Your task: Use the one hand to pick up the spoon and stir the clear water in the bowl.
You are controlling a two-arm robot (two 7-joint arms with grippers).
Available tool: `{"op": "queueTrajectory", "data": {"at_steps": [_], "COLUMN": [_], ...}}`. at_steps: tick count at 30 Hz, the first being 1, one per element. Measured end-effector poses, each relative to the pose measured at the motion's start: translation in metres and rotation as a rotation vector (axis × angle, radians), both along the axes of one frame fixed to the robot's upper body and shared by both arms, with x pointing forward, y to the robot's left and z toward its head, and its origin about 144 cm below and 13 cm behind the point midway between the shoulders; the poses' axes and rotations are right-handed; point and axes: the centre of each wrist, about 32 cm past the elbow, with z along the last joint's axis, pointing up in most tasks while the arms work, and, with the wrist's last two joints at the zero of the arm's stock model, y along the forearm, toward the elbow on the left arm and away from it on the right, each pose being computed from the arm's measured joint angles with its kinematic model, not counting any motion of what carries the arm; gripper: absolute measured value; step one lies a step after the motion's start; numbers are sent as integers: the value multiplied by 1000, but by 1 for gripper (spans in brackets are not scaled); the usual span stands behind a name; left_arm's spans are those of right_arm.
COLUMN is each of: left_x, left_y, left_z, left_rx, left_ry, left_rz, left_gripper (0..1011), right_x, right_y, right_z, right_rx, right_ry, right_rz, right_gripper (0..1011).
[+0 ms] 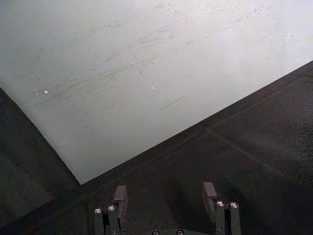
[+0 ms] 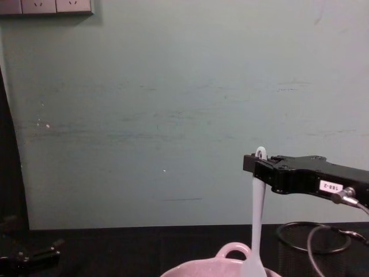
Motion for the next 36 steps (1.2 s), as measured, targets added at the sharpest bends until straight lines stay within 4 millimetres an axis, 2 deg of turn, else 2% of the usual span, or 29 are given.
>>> {"op": "queueTrajectory", "data": {"at_steps": [10, 19, 27, 36], "left_x": [0, 0, 0, 0], "left_y": [0, 0, 0, 0], "left_z": [0, 0, 0, 0], "left_rx": [0, 0, 0, 0], "left_ry": [0, 0, 0, 0], "left_rz": [0, 0, 0, 0], "left_gripper": [1011, 1011, 1011, 1011], "right_x": [-24, -37, -32, -10], "right_y": [11, 36, 47, 50], "right_z": [1, -6, -2, -8], "right_rx": [-33, -19, -6, 44], "right_ry": [1, 22, 11, 18], "right_rz": [82, 175, 197, 174], "right_gripper": [108, 109, 108, 108]}}
